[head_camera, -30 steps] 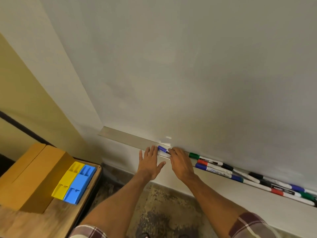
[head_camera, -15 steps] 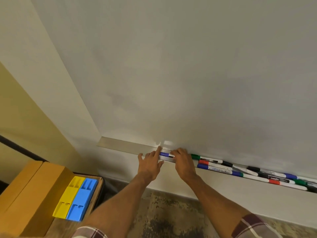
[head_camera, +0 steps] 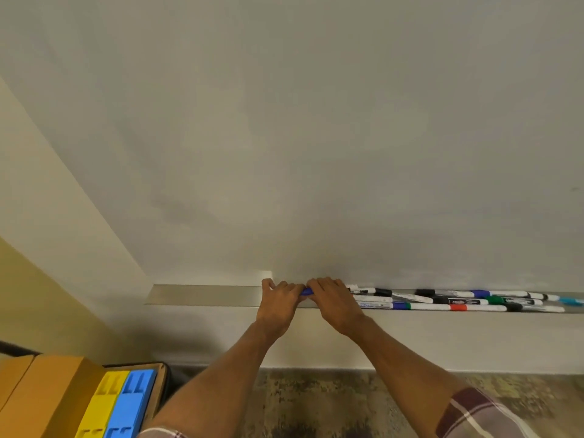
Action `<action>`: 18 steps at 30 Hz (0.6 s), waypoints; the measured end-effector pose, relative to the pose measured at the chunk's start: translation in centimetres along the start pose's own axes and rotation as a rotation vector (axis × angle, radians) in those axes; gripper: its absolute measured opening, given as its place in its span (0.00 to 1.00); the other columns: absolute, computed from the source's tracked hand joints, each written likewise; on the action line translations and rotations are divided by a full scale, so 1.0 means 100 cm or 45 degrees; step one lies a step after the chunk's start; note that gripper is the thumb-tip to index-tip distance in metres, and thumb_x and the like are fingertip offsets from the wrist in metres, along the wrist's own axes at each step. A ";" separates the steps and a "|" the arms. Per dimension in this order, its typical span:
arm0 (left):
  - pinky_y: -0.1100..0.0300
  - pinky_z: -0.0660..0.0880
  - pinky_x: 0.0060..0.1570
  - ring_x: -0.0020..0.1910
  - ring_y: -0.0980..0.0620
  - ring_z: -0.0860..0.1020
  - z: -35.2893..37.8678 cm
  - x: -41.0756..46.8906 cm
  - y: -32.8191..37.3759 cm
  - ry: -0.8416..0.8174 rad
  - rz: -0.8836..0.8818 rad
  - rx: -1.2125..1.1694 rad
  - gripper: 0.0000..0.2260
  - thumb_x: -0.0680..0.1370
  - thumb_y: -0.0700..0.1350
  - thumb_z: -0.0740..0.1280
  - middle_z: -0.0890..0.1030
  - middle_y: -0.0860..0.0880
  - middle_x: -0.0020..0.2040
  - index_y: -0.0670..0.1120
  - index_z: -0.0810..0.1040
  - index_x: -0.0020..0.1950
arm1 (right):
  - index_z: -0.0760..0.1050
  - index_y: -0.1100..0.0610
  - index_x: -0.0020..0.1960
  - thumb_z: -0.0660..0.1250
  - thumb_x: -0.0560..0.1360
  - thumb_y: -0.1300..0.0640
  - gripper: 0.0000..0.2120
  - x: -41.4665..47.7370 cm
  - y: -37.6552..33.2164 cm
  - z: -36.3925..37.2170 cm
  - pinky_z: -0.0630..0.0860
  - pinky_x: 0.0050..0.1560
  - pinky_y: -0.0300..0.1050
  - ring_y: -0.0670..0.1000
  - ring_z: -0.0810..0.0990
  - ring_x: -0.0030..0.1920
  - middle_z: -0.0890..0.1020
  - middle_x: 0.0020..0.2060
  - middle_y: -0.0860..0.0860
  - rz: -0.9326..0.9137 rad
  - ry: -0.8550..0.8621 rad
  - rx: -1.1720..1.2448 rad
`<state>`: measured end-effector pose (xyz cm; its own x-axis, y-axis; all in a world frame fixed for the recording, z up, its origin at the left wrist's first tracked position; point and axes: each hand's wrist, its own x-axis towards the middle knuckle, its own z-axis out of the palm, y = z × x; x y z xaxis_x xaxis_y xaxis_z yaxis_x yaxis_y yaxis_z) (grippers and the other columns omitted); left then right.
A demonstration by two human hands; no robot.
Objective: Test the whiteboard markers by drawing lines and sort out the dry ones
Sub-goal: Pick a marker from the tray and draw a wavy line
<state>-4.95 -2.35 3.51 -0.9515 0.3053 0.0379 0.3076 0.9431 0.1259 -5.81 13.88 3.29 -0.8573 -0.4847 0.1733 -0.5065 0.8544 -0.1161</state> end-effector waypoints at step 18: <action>0.51 0.61 0.62 0.59 0.49 0.74 -0.014 0.037 0.089 0.022 0.336 0.205 0.17 0.79 0.56 0.65 0.79 0.48 0.62 0.51 0.73 0.65 | 0.61 0.47 0.74 0.58 0.80 0.45 0.24 -0.079 0.111 -0.058 0.69 0.52 0.49 0.53 0.78 0.49 0.79 0.50 0.53 0.185 0.082 -0.078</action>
<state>-5.69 7.02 6.12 -0.8383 0.5412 0.0656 0.5390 0.8409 -0.0488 -4.10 28.28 6.34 -0.9127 -0.3437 0.2212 -0.3692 0.9254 -0.0853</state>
